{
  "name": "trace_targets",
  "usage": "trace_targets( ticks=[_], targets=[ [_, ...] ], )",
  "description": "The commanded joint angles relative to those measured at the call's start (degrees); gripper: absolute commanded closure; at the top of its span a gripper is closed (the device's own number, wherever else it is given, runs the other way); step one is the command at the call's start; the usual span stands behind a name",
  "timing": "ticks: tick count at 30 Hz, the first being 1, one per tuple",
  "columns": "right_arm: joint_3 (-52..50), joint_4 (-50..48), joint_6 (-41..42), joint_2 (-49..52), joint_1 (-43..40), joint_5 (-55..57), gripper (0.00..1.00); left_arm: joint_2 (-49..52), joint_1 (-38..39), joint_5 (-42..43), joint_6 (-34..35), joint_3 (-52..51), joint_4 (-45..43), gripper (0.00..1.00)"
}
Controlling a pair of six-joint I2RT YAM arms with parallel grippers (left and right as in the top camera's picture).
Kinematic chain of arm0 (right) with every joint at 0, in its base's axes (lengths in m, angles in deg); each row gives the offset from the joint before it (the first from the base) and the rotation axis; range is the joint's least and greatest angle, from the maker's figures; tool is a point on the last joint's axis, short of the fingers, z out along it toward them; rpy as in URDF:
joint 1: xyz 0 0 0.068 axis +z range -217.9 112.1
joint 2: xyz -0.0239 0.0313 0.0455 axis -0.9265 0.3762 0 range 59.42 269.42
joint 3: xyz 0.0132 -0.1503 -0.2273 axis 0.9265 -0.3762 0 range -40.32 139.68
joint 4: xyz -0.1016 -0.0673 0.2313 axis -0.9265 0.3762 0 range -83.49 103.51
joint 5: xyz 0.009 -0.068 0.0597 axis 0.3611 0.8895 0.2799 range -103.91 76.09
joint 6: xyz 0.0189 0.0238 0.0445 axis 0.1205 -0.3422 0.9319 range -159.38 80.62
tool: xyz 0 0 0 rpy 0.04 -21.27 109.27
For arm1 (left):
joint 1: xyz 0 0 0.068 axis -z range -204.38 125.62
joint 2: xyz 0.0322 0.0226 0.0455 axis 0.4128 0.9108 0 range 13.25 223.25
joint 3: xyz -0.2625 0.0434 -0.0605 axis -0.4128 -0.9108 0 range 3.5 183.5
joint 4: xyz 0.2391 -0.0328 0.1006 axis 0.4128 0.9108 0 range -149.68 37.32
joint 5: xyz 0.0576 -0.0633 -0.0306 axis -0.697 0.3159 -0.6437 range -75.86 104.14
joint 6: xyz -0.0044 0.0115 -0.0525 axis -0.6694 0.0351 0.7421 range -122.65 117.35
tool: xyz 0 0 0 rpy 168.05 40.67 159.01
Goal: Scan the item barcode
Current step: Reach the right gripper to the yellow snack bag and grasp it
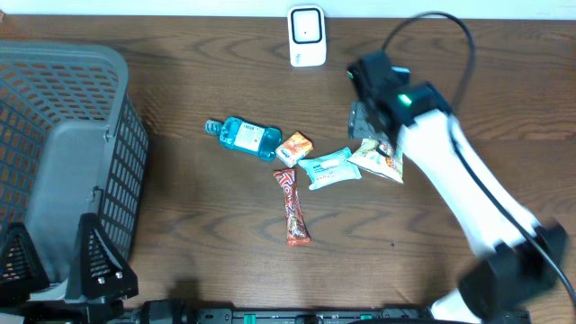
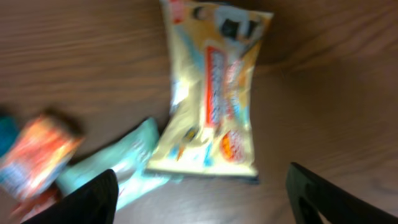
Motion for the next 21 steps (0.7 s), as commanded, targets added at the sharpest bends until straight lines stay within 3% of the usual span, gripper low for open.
trace_targets(
  ticks=[1,12,21],
  targets=[
    [5.7,1.7,3.8,9.2,-0.2,8.8,0.23,-0.2,-0.2,-1.8,-0.1,-0.1,1.2,0.02],
    [11.2,4.0,9.1,27.4,0.1,11.5,0.3,-0.2,-2.9,-1.7,4.2,-0.1,7.0,0.02],
    [11.2,5.5,9.0,38.5,-0.1,15.5,0.43,-0.2,-3.0,-1.7,4.2,-0.1,7.8,0.02]
  ],
)
